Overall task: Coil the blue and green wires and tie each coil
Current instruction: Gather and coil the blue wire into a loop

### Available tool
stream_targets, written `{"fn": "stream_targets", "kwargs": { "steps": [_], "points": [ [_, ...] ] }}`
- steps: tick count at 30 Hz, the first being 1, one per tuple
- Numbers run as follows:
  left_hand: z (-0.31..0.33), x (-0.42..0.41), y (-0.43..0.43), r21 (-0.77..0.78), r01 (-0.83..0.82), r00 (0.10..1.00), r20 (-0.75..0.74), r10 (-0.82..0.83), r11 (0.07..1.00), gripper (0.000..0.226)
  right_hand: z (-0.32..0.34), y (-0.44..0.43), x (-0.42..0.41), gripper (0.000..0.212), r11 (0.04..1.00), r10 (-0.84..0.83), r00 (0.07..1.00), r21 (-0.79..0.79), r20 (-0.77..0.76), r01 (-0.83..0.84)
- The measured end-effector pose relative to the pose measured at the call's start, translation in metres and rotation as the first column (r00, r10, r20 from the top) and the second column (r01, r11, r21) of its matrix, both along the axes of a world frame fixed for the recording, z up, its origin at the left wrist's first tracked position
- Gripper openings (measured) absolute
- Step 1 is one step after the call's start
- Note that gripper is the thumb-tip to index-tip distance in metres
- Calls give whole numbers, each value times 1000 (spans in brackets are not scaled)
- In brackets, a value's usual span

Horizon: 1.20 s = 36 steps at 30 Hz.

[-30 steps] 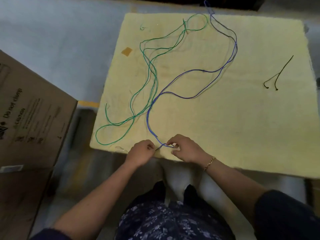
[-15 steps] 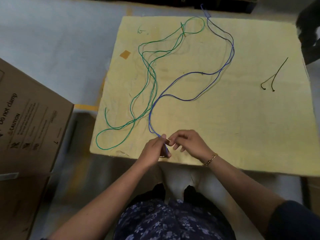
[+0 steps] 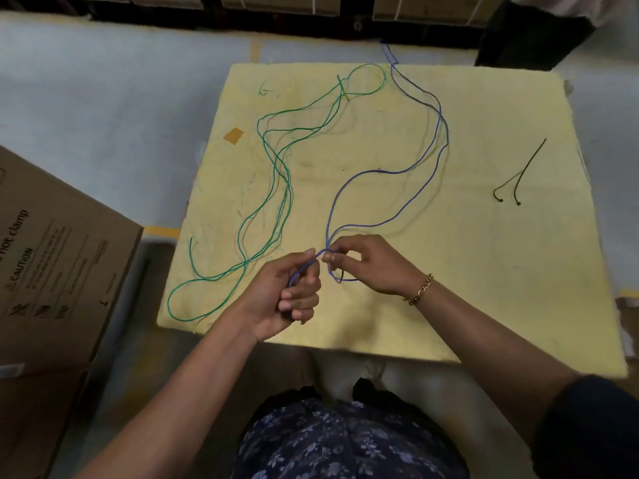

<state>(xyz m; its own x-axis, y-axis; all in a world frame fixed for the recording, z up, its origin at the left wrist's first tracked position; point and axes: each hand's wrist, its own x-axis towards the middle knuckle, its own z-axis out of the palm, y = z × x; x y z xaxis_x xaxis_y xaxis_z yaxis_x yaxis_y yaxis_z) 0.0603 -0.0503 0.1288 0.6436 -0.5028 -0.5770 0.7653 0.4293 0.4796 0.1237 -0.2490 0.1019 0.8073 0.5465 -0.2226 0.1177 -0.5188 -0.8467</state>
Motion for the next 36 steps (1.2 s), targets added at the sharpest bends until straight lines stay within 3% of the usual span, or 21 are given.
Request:
{"fn": "stream_targets", "kwargs": {
  "steps": [7, 15, 19, 23, 25, 29, 33, 36],
  "points": [
    [10, 2, -4, -73, -236, 972, -29, 234, 969, 29, 13, -41, 29, 18, 1000, 27, 998, 12, -52, -27],
    [7, 45, -2, 90, -502, 863, -12, 505, 860, 25, 6, -58, 53, 20, 997, -14, 998, -82, -57, 10],
    [18, 71, 8, 43, -490, 871, 5, 491, 870, 31, 0, -50, 59, 21, 986, -134, 991, -95, 8, 134],
    [25, 87, 11, -113, -399, 916, -18, 400, 910, 15, -11, -31, 59, 27, 955, -241, 965, -154, 99, 254],
    [27, 90, 12, -142, -331, 943, -16, 332, 933, 19, -15, -20, 58, 29, 929, -284, 949, -204, 139, 308],
    [29, 98, 19, -157, -207, 976, 33, 214, 966, 28, -25, 0, 46, 28, 888, -210, 953, -366, 219, 279],
    [24, 113, 30, -25, -265, 959, 101, 266, 964, 32, -33, 11, 32, 36, 863, -144, 946, -430, 292, 264],
    [21, 120, 36, 1, -266, 953, 153, 263, 964, 43, -32, 17, 20, 33, 872, 5, 957, -470, 291, 139]
  ]
}}
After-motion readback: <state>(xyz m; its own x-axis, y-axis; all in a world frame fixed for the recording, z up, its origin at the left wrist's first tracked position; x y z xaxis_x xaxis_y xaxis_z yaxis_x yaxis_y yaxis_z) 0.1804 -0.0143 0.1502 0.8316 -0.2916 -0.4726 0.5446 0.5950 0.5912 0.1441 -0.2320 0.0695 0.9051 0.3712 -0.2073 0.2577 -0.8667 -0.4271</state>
